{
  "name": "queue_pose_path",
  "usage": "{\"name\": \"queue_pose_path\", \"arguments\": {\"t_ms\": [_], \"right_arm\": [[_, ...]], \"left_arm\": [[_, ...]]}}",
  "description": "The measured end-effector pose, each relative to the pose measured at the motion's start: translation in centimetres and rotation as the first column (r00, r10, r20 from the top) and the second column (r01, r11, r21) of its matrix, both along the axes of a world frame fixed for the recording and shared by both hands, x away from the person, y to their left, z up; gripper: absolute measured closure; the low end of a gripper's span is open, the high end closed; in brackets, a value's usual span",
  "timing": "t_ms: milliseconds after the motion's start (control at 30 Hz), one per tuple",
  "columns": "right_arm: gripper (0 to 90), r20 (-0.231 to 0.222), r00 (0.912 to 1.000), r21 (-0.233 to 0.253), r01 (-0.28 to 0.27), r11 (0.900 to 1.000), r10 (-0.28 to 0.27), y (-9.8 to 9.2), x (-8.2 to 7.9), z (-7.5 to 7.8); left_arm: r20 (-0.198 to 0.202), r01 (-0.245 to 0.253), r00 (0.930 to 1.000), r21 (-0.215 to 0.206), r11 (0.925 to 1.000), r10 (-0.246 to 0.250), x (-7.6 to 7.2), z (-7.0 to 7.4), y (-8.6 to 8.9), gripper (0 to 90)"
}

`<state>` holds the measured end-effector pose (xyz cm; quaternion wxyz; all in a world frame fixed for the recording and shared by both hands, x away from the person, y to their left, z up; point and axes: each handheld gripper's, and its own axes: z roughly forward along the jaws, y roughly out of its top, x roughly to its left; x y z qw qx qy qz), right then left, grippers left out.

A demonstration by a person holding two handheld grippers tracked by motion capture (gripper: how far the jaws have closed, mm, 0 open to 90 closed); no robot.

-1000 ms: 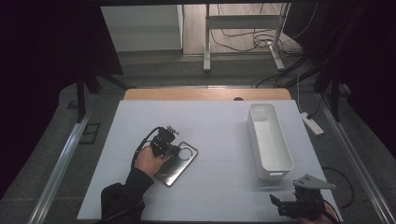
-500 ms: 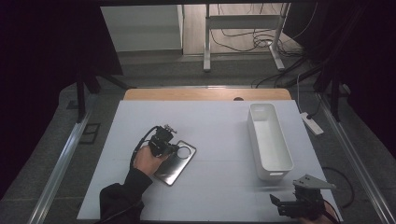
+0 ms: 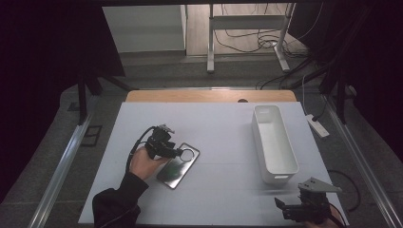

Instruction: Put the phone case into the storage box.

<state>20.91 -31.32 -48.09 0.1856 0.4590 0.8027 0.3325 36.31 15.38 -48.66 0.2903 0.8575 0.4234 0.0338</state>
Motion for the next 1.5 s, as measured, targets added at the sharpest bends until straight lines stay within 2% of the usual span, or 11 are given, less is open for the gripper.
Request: {"name": "queue_pose_path", "arguments": {"t_ms": [100, 233, 333, 500, 633, 733, 933, 1133, 1500], "right_arm": [[0.4, 0.001, 1.0, -0.001, 0.0, 1.0, 0.0, 0.0, 0.0, 0.0], [0.4, 0.001, 1.0, -0.001, -0.001, 1.0, 0.001, 0.0, 0.0, 0.0], [0.0, 0.001, 1.0, -0.001, 0.001, 1.0, -0.001, 0.0, 0.0, 0.0], [0.0, -0.001, 1.0, 0.001, 0.006, 1.0, -0.006, 0.0, 0.0, 0.0], [0.0, 0.0, 1.0, -0.002, 0.007, 1.0, -0.007, 0.0, 0.0, 0.0], [0.0, 0.001, 1.0, 0.0, 0.005, 1.0, -0.005, 0.0, 0.0, 0.0], [0.0, 0.0, 1.0, -0.002, 0.004, 1.0, -0.004, 0.0, 0.0, 0.0], [0.0, -0.003, 1.0, -0.004, 0.003, 1.0, -0.003, 0.0, 0.0, 0.0], [0.0, -0.003, 1.0, -0.002, 0.002, 1.0, -0.002, 0.0, 0.0, 0.0]], "left_arm": [[-0.004, -0.006, 1.0, -0.001, 1.0, 0.006, -0.2, 0.3, 0.5, 32.3], [-0.009, -0.015, 0.9998, 0.03, 0.9994, 0.016, -0.6, 0.5, 1.0, 17.7], [-0.015, -0.004, 0.9999, 0.048, 0.9988, 0.005, -0.8, 0.5, 1.2, 6.9], [-0.027, 0.006, 0.9996, 0.054, 0.9985, -0.004, -1.3, 0.9, 1.9, 0.0], [-0.043, 0.017, 0.999, 0.107, 0.9941, -0.012, -1.7, 1.1, 2.1, 0.0], [-0.044, 0.019, 0.9989, 0.129, 0.9914, -0.013, -1.8, 1.1, 2.2, 0.0], [-0.05, 0.021, 0.9987, 0.139, 0.9901, -0.014, -1.9, 0.7, 2.3, 0.0], [-0.064, 0.023, 0.9978, 0.149, 0.9885, -0.013, -2.2, -0.5, 1.8, 0.0], [-0.079, 0.032, 0.9968, 0.193, 0.9807, -0.017, -2.6, -2.7, 1.1, 0.0]]}}
